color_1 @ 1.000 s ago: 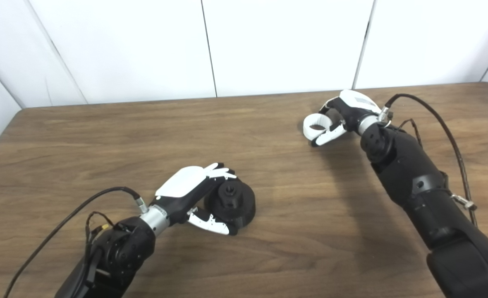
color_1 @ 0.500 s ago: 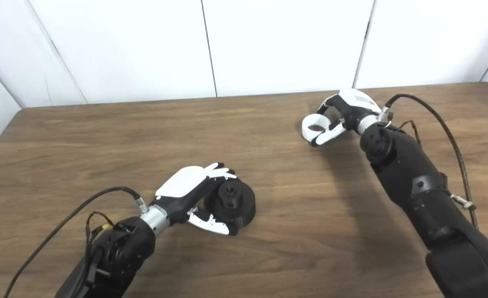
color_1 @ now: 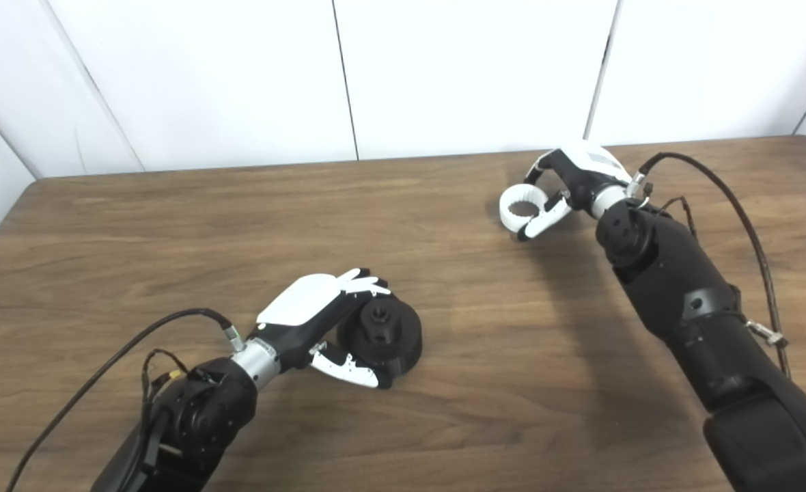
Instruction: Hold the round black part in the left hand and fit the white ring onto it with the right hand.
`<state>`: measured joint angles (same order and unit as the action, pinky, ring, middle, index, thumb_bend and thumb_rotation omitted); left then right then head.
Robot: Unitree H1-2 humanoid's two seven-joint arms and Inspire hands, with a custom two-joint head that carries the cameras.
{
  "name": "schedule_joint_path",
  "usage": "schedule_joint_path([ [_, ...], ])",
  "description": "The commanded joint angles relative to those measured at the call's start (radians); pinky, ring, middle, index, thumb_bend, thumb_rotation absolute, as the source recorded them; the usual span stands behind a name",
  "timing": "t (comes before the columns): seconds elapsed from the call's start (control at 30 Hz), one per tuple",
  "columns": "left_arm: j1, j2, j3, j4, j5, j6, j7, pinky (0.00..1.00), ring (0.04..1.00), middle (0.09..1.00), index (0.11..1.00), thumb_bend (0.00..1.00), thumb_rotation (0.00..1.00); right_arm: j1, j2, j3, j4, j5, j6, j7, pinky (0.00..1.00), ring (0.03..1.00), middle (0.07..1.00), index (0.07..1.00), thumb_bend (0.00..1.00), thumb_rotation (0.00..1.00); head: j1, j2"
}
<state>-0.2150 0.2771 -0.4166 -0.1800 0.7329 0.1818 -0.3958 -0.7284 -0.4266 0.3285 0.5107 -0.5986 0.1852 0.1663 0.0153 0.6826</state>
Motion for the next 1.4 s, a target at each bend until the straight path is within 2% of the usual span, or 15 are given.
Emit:
schedule_joint_path([
  [0.0, -0.01, 0.008, -0.001, 0.007, 0.001, 0.009, -0.017, 0.93, 0.987, 0.922, 0.793, 1.0, 0.4, -0.039, -0.012, -0.019, -0.051, 0.004, -0.002, -0.004, 0.79, 0.93, 0.859, 0.493, 0.52, 0.15, 0.001, -0.001],
  [0.43, -0.014, 0.008, -0.005, 0.02, 0.004, 0.006, -0.014, 0.93, 0.988, 0.924, 0.795, 1.0, 0.39, -0.008, -0.013, -0.049, -0.165, 0.028, 0.024, 0.036, 0.8, 0.929, 0.861, 0.492, 0.52, 0.16, 0.001, -0.002],
  [0.97, -0.024, 0.006, -0.005, 0.047, -0.004, -0.011, -0.001, 0.93, 0.985, 0.921, 0.792, 1.0, 0.39, 0.079, -0.004, -0.069, -0.472, 0.025, 0.123, 0.121, 0.8, 0.926, 0.858, 0.492, 0.52, 0.15, -0.006, -0.003],
  [1.37, -0.027, 0.004, -0.003, 0.049, -0.001, -0.009, -0.007, 0.93, 0.987, 0.923, 0.793, 1.0, 0.39, 0.12, 0.01, -0.05, -0.662, -0.001, 0.164, 0.175, 0.77, 0.9, 0.841, 0.49, 0.52, 0.15, -0.007, -0.003],
])
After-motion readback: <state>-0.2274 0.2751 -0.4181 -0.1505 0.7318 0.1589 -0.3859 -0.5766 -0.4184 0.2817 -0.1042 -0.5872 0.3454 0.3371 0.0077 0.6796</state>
